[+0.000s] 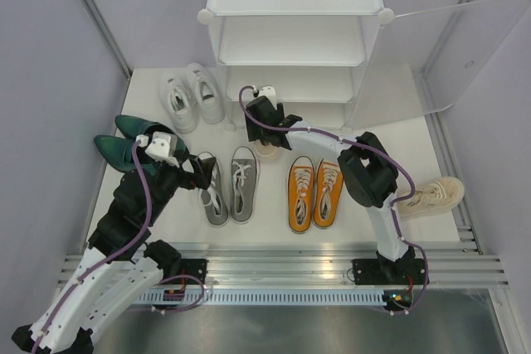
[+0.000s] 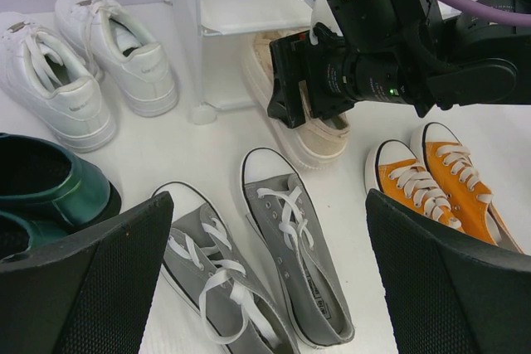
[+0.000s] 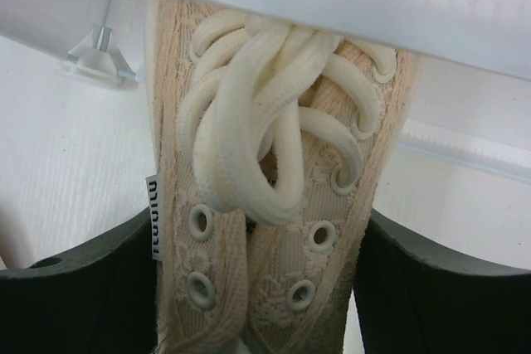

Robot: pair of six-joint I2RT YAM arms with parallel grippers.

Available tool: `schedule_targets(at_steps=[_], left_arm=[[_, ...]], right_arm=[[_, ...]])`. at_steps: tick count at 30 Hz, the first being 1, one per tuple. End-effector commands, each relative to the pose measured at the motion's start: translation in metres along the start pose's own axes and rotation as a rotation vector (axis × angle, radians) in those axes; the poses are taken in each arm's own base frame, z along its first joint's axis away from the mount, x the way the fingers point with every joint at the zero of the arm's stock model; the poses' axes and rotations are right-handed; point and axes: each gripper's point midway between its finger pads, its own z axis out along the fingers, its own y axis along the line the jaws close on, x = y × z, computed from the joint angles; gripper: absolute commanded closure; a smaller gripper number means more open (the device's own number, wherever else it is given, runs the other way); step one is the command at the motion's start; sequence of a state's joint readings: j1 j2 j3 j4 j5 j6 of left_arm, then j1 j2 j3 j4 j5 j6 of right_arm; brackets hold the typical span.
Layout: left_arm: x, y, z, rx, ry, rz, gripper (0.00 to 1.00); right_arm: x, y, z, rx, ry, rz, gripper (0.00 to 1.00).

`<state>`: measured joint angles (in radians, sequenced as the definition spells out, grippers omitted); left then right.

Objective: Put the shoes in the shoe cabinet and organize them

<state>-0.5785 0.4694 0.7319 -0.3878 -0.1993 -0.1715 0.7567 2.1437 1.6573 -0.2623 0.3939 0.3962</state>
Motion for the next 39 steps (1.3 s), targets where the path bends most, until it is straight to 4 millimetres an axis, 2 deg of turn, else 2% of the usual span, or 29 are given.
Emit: schedule_targets(at_steps=[1, 10, 18, 23, 33, 39], left_arm=[[-0.016, -0.006, -0.002, 0.028, -0.032, 0.013, 0.0], [-0.014, -0.005, -0.001, 0.021, -0.027, 0.016, 0.0], [-0.013, -0.003, -0.001, 0.012, -0.021, 0.019, 0.0], [-0.013, -0.003, -0.001, 0.014, -0.019, 0.019, 0.0], [-0.014, -0.002, -0.002, 0.005, -0.023, 0.02, 0.0], [-0.013, -0.003, -0.001, 0.011, -0.019, 0.019, 0.0]], right_arm=[[-0.026, 0.005, -0.002, -0.016, -0.095, 0.047, 0.23], [-0.02, 0.001, -0.007, -0.019, -0.08, 0.044, 0.1], [-0.015, -0.001, -0.017, -0.041, -0.068, 0.04, 0.08], [-0.013, 0.004, -0.036, -0.091, -0.08, 0.045, 0.08], [0.017, 0.012, -0.07, -0.129, -0.084, 0.028, 0.09], [0.045, 0.004, -0.074, -0.076, -0.086, 0.023, 0.09]])
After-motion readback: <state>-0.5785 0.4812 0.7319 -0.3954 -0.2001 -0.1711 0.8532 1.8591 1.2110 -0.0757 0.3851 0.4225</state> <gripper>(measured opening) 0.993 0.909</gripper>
